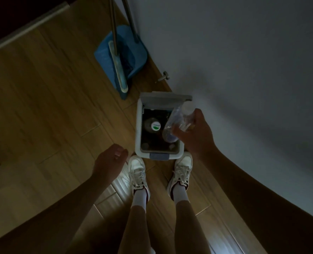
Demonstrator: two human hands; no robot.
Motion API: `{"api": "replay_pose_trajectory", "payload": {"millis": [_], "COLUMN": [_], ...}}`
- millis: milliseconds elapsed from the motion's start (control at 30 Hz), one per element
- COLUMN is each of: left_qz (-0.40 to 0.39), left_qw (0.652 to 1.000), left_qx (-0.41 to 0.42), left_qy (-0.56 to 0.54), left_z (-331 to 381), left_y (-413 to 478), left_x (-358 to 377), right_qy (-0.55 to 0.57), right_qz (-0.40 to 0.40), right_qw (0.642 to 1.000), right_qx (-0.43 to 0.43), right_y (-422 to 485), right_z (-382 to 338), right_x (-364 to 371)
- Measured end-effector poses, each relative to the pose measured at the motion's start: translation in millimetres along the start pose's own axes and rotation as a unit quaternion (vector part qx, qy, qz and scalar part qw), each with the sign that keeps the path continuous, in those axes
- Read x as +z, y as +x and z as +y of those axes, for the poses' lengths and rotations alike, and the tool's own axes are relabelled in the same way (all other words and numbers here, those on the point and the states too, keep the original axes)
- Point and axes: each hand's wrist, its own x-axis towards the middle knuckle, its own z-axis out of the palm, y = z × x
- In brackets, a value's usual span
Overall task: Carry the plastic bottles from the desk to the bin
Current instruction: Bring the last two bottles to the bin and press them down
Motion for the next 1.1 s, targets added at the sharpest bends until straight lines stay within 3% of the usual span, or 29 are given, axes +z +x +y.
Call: {"api": "replay_pose_trajectory", "payload": {"millis": [200, 433, 633, 767, 933, 1100], "left_qz": [0.022, 0.017, -0.002, -0.001, 0.006, 0.007], "left_qw": [1.0, 1.0, 1.0, 1.0, 1.0, 1.0], "left_qx": [-0.004, -0.015, -0.017, -0.01, -0.009, 0.0], "left_qy": [0.009, -0.017, 0.01, 0.023, 0.016, 0.004], "left_z": [-10.0, -17.4, -14.6, -7.6, 0.9, -0.9], "left_y": [12.3, 15.4, 2.2, -0.8, -4.0, -1.1], "left_x": [-12.5, 0.9, -2.8, -15.3, -29.6, -30.6], "right_qy": [-0.051, -0.116, -0.145, -0.132, -0.138, -0.174], "right_qz": [-0.039, -0.159, -0.197, -0.183, -0.142, -0.184], "right_qw": [0.998, 0.977, 0.965, 0.972, 0.98, 0.965], "right_qx": [-0.029, 0.081, 0.094, 0.071, -0.021, -0.072], "right_y": [27.3, 26.7, 13.4, 15.5, 12.3, 27.1], "right_z": [3.1, 47.8, 51.5, 28.4, -7.4, -25.1], "right_x": [23.7, 39.8, 20.5, 5.0, 0.5, 33.2]}}
